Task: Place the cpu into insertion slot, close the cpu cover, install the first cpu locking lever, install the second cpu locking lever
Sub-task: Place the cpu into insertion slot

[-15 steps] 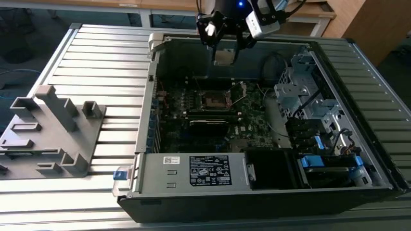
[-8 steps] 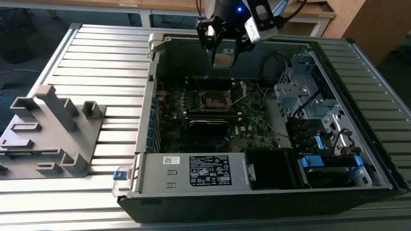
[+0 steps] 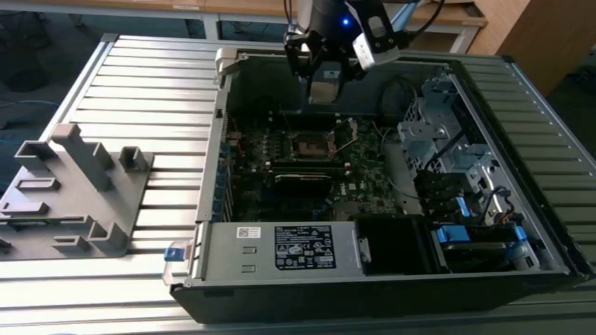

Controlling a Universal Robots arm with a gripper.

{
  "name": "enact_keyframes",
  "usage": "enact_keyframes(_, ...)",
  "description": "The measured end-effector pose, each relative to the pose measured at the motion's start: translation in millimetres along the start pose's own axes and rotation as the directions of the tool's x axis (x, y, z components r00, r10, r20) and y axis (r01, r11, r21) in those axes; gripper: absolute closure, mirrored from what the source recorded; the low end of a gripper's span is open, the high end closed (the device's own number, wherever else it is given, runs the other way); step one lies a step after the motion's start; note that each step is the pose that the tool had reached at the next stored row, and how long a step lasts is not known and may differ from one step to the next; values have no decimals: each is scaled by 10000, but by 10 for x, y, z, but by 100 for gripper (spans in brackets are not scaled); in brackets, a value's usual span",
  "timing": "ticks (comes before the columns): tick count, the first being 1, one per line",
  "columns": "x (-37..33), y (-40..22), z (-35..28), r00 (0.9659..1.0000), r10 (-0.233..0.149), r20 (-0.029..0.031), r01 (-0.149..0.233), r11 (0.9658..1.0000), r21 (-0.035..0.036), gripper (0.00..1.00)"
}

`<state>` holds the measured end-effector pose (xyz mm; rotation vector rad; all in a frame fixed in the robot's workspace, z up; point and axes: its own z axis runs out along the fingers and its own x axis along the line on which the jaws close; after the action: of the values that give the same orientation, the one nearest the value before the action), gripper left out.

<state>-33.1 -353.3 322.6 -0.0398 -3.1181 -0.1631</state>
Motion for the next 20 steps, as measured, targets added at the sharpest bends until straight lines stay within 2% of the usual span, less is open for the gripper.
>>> enact_keyframes(10,-3,-19,142,10000,-1,-1,1,10000,-72,46)
enact_keyframes(20,-6,-35,298,10000,-1,-2,1,10000,-80,46)
